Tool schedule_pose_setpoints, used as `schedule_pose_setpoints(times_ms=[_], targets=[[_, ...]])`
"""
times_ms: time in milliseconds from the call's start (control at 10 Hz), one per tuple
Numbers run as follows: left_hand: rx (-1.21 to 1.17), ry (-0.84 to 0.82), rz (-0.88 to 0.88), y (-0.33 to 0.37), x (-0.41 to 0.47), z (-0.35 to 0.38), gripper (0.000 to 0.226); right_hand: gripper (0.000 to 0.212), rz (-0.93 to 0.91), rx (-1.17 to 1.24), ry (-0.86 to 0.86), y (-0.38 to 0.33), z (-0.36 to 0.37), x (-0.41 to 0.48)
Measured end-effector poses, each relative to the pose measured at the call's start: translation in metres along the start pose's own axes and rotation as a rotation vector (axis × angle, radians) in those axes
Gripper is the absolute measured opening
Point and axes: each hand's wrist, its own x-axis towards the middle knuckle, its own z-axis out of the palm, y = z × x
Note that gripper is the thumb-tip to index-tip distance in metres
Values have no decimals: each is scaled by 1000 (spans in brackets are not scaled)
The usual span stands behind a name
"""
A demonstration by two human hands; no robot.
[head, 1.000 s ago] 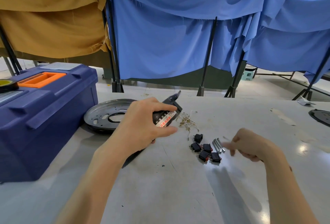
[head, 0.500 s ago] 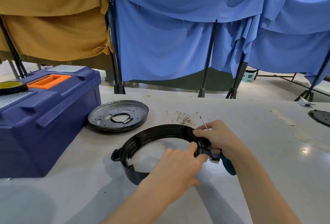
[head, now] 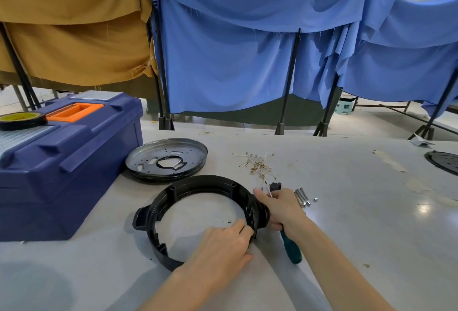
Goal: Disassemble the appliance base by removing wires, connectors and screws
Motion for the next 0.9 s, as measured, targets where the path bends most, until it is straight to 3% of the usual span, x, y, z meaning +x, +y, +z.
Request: schedule_pose_setpoints(times_ms=[100, 300, 500, 700, 800, 900], targets=[[-26, 25, -10, -4, -3, 3, 35, 36, -10, -40, 122, 2, 3, 0], [-88, 88, 2, -9, -3, 7, 37, 23, -94, -127, 167, 5, 7, -2], [-198, 185, -9, -14, -2, 9, 33, 41, -192, -223, 313, 7, 12, -5], [-299, 191, -18, -18, -1, 10, 37, 34, -209, -278, 356, 13, 13, -3], [-387, 177, -33, -22, 0, 8, 51, 28, -240, -290, 375, 15, 14, -1], [-517, 195, -65, -26, -2, 4, 45, 27, -230, -322, 411, 13, 14, -7]])
